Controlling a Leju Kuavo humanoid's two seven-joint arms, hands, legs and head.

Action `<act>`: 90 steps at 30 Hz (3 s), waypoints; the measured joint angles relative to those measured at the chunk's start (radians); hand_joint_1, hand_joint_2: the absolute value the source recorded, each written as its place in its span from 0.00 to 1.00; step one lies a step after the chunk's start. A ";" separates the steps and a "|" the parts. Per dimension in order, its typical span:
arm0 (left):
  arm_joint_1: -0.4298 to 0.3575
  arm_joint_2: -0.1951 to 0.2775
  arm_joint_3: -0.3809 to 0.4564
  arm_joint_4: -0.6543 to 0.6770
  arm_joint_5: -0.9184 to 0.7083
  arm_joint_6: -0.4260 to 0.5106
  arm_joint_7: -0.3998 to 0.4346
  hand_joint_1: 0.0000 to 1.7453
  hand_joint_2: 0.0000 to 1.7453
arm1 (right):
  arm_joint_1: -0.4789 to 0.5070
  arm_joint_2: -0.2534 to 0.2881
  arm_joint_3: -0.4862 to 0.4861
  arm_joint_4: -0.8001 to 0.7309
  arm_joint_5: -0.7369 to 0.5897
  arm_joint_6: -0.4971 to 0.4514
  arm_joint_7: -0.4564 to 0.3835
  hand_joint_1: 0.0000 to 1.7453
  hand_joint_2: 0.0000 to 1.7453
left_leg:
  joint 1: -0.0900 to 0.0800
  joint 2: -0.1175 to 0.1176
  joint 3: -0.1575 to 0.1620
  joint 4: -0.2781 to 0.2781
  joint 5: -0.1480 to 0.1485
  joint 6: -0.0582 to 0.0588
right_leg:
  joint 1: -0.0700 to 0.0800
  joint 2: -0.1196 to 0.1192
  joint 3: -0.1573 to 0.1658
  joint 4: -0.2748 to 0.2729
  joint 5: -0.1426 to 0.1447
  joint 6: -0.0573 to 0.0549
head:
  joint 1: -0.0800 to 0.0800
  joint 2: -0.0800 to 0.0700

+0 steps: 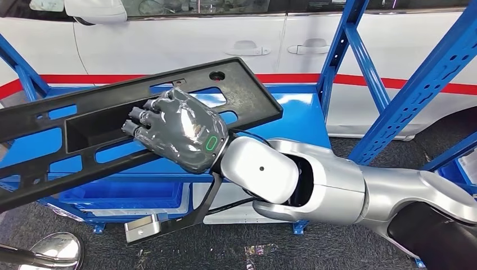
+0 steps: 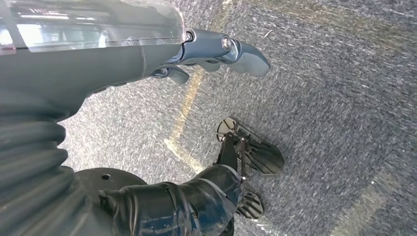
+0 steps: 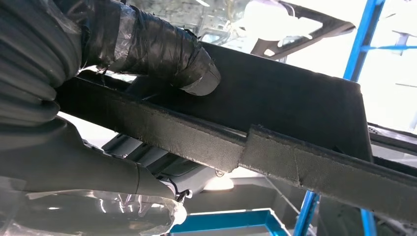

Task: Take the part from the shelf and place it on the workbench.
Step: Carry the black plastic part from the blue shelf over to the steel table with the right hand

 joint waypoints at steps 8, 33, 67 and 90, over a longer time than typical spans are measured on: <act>0.000 0.000 0.000 0.000 0.001 0.003 -0.001 0.00 1.00 | 0.005 -0.007 -0.015 -0.010 -0.001 -0.005 -0.003 1.00 1.00 | 0.000 0.000 0.000 0.000 0.000 0.000 | 0.000 0.000 0.000 0.000 0.000 0.000 | 0.000 0.000; -0.002 0.005 0.000 0.000 -0.010 0.011 0.015 0.00 1.00 | 0.023 -0.029 -0.035 -0.013 -0.007 0.005 0.002 1.00 1.00 | 0.011 0.006 -0.016 0.017 0.008 0.030 | -0.009 -0.004 -0.110 0.271 -0.151 0.037 | 0.005 0.000; -0.014 0.008 0.000 0.000 -0.020 0.014 0.018 0.00 1.00 | 0.047 -0.029 -0.035 0.006 0.011 0.003 -0.002 1.00 1.00 | 0.008 0.010 -0.085 0.058 0.025 0.027 | -0.007 -0.011 -0.095 0.301 -0.112 0.033 | 0.009 0.000; -0.013 0.006 0.000 0.000 -0.011 -0.022 0.047 0.00 1.00 | 0.045 -0.023 -0.042 0.046 0.021 0.003 0.000 1.00 1.00 | 0.013 0.004 0.009 0.070 -0.060 0.008 | -0.001 -0.015 -0.097 0.078 0.023 0.022 | 0.008 0.000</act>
